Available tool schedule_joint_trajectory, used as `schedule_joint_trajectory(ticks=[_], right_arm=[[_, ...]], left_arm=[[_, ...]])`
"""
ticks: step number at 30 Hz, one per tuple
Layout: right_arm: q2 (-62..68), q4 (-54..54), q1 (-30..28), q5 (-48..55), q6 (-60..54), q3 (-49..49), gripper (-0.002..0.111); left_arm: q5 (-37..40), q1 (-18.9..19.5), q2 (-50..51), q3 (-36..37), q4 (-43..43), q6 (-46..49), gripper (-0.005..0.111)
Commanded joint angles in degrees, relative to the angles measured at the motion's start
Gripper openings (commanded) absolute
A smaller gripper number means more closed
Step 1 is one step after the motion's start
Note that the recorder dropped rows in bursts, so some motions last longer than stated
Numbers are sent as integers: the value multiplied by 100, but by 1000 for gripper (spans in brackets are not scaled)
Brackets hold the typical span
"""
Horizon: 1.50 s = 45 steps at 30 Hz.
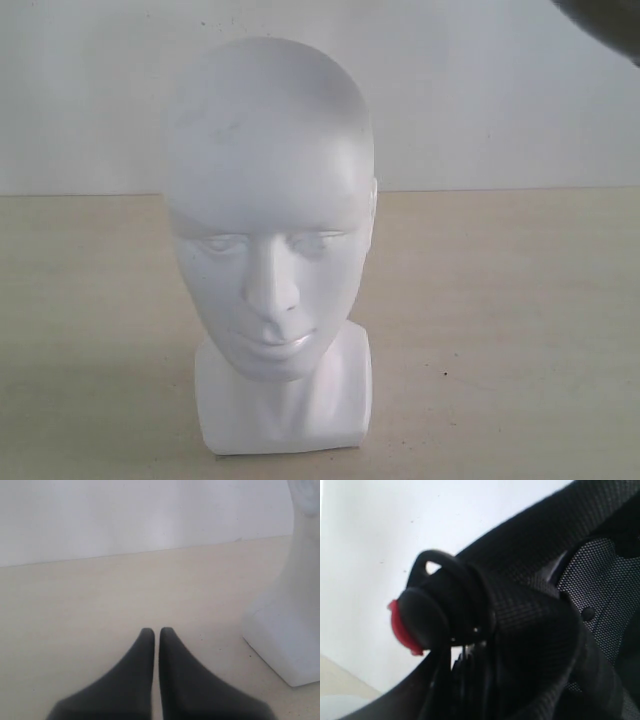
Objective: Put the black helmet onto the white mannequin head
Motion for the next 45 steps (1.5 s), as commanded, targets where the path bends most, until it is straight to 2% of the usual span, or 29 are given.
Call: schedule_joint_trajectory(ticks=[1, 8, 11, 14, 16, 23, 26, 29, 38, 41, 45], right_arm=[[-116, -212, -17, -1487, -1325, 193, 0], [-571, -281, -5, -2642, -1366, 702, 0], [-1039, -374, -5, -3202, -1003, 1105, 0], [-1516, -805, -5, -3268, -433, 1467, 0], [-1792, -1232, -5, -3349, 457, 1677, 0], [-2171, -3239, -5, -4029, 5353, 2074, 0], [-2128, -3836, -5, -4453, 6834, 2074, 0], [-2029, -4279, -5, -5110, 8073, 2074, 0], [-1259, -4872, -5, -7386, 10807, 2074, 0], [-789, -5046, -5, -7386, 11860, 2019, 0], [-276, -5070, -5, -7386, 12528, 2016, 0]], left_arm=[[0, -15, -11, 14, -2, 20, 4], [0, -15, -11, 14, -2, 20, 4], [0, -15, -11, 14, -2, 20, 4], [0, -15, -11, 14, -2, 20, 4], [0, -15, -11, 14, -2, 20, 4], [0, -15, -11, 14, -2, 20, 4], [0, -15, -11, 14, -2, 20, 4], [0, -15, -11, 14, -2, 20, 4], [0, -15, -11, 14, -2, 20, 4], [0, -15, -11, 14, -2, 20, 4], [0, -15, -11, 14, -2, 20, 4]])
